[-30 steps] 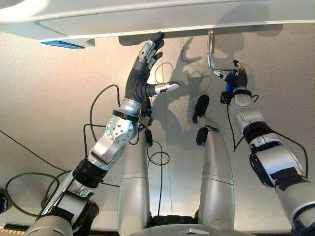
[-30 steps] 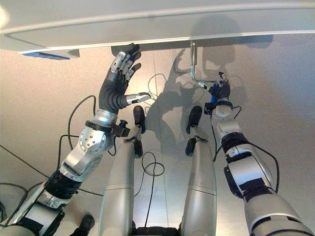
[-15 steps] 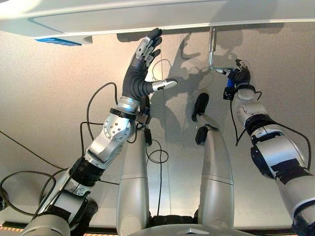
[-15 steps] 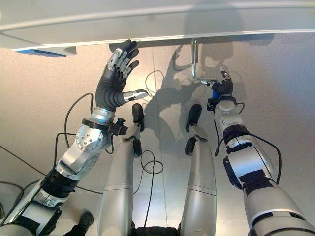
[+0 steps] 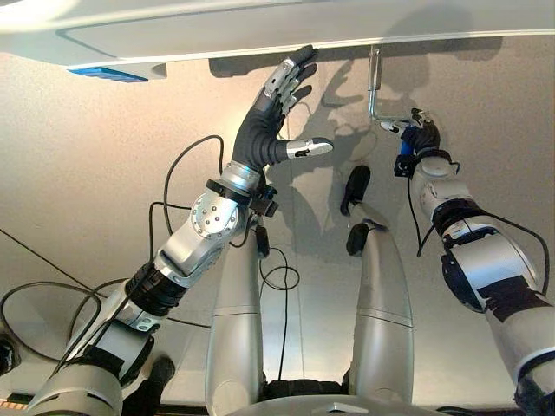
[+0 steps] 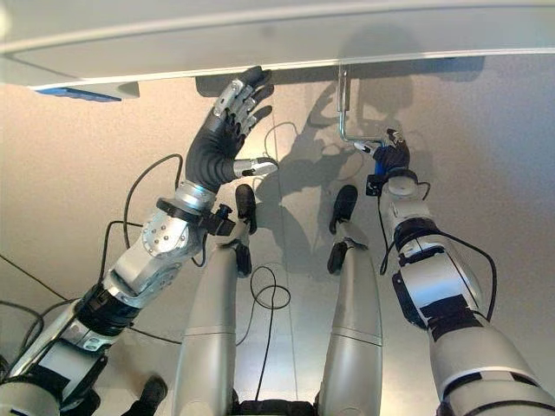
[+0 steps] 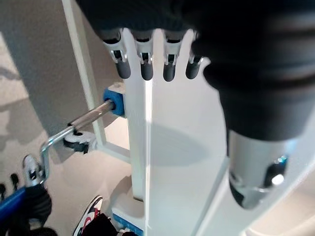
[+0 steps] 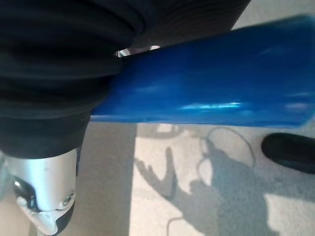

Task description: Raise the hospital bed

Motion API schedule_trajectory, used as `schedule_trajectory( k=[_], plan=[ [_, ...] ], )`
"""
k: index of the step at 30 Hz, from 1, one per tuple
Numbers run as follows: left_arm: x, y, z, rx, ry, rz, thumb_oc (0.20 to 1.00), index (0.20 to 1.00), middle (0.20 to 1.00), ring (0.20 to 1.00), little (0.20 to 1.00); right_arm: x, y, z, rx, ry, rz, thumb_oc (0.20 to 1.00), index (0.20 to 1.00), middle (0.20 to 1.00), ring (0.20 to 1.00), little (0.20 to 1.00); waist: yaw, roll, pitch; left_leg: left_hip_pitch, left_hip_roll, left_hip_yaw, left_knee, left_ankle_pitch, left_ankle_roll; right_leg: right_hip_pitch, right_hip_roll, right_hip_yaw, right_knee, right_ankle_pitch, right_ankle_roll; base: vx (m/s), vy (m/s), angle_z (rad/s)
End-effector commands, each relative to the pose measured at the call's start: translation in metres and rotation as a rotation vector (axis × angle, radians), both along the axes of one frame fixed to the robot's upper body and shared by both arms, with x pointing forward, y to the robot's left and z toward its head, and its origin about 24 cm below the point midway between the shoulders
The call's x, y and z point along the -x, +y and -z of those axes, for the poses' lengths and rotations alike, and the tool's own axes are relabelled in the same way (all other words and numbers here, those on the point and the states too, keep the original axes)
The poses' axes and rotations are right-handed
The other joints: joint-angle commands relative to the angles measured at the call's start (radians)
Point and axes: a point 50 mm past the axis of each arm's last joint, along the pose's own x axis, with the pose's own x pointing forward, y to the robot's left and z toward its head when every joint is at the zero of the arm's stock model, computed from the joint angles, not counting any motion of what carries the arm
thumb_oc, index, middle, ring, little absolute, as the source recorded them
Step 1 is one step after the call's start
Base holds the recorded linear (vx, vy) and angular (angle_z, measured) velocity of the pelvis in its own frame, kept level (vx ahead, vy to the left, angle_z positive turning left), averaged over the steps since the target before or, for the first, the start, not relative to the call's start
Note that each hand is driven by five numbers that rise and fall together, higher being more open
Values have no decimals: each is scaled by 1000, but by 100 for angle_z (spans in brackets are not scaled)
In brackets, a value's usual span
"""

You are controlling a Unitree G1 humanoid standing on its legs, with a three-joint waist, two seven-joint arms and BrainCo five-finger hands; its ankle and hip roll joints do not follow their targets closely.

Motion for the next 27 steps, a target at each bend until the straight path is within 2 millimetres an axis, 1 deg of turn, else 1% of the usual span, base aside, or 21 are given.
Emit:
schedule_trajectory(
  k=[1,6,10,20,24,27],
  plan=[
    [13,-5,-15,61,-68,80,1000,1000,1000,1000,1000,10,-12,31,17,125,17,1000,1000,1000,1000,1000,8,43,-26,-56,-27,-27,-29,-9,13,4,-3,-9,-5,25,75,57,-2,0],
    [1,1,-15,57,-44,30,1000,1000,1000,1000,1000,11,-3,40,-3,146,-10,1000,1000,1000,1000,1000,1,39,-26,-63,-24,-24,-14,-13,12,0,-2,-7,3,24,75,12,-1,0],
    [-1,6,-17,56,-55,-1,1000,1000,1000,1000,1000,10,2,44,-10,155,-23,1000,1000,1000,1000,1000,1,40,-26,-62,-23,-23,-17,-11,12,1,-1,-7,3,25,74,0,0,0],
    [-1,12,-22,77,-78,-35,1000,1000,1000,1000,1000,9,16,48,-39,156,-56,1000,1000,1000,1000,1000,-1,35,-26,-75,-26,-18,-7,-12,14,-11,3,-4,7,26,73,0,0,0],
    [-1,14,-23,79,-83,-49,1000,1000,1000,1000,1000,10,18,52,-47,166,-59,1000,1000,1000,1000,1000,-3,34,-26,-77,-27,-17,-5,-12,15,-14,3,-4,9,26,73,0,0,0],
    [-1,14,-25,92,-88,-52,1000,1000,1000,1000,1000,12,20,59,-48,187,-57,1000,1000,1000,1000,1000,-3,35,-26,-80,-29,-16,-3,-13,16,-17,3,-6,10,25,73,0,0,0]
  ],
)
